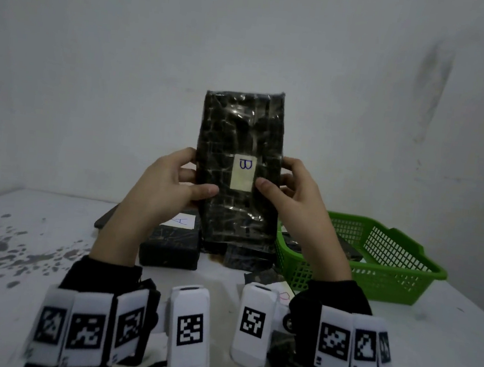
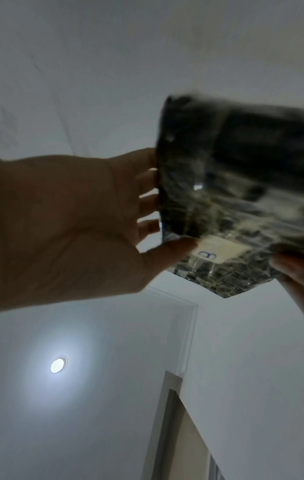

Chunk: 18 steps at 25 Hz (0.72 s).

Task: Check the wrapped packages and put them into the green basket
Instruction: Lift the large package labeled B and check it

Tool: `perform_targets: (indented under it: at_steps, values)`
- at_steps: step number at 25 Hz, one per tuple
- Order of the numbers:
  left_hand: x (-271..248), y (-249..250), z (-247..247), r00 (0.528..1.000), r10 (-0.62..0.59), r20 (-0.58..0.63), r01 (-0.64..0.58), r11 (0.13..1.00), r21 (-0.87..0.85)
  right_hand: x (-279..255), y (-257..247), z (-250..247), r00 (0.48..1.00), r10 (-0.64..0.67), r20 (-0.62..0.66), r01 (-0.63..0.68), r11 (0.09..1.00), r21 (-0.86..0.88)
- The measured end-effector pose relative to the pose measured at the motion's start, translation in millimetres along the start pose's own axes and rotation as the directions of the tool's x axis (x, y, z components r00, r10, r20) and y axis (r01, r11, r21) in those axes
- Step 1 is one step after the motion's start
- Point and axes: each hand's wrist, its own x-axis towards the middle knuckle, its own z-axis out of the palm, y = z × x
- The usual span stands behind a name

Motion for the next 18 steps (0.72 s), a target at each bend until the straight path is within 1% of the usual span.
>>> perform_targets:
  at_steps: [2, 4, 7, 9, 11, 13, 16, 18]
  values:
    - [0.7, -2.2, -2.5, 1.000, -0.001, 0.006, 0.001, 1.000, 0.011, -0.2, -0.8, 0.5, 0.999, -0.031, 0.014, 0.032, 0.999, -0.030]
    - [0.3, -1.7, -2.0, 1.000, -0.003, 0.029, 0.003, 1.000, 0.008, 1.7, 1.0, 4.0, 0.998, -0.029, -0.052, 0.028, 0.999, -0.026]
    - [-1.3, 2.2, 2.6, 0.997, 0.021, 0.070, -0.024, 0.999, 0.045, 3.7, 3.9, 6.7, 0.982, 0.025, -0.188, -0.020, 0.999, 0.029]
    - [-2.0, 3.5, 4.3, 0.994, 0.028, 0.107, -0.034, 0.998, 0.057, 3.0, 5.2, 5.2, 0.974, 0.040, -0.223, -0.035, 0.999, 0.030]
    - [-3.1, 2.4, 5.8, 0.984, 0.020, 0.175, -0.028, 0.998, 0.048, 2.4, 5.9, 4.1, 0.973, 0.035, -0.229, -0.034, 0.999, 0.009]
    - [-2.9, 0.2, 5.6, 0.981, 0.018, 0.193, -0.026, 0.999, 0.039, 2.3, 5.4, 3.5, 0.980, 0.027, -0.195, -0.026, 1.000, 0.008]
    - [-2.9, 0.2, -0.9, 0.992, 0.048, 0.120, -0.046, 0.999, -0.024, 0.2, 1.9, 1.3, 0.999, 0.013, -0.041, -0.011, 0.999, 0.043]
    - [-2.7, -0.4, -5.6, 0.993, 0.056, 0.103, -0.049, 0.996, -0.069, -1.5, -0.9, -1.5, 1.000, -0.014, 0.024, 0.013, 0.999, 0.045]
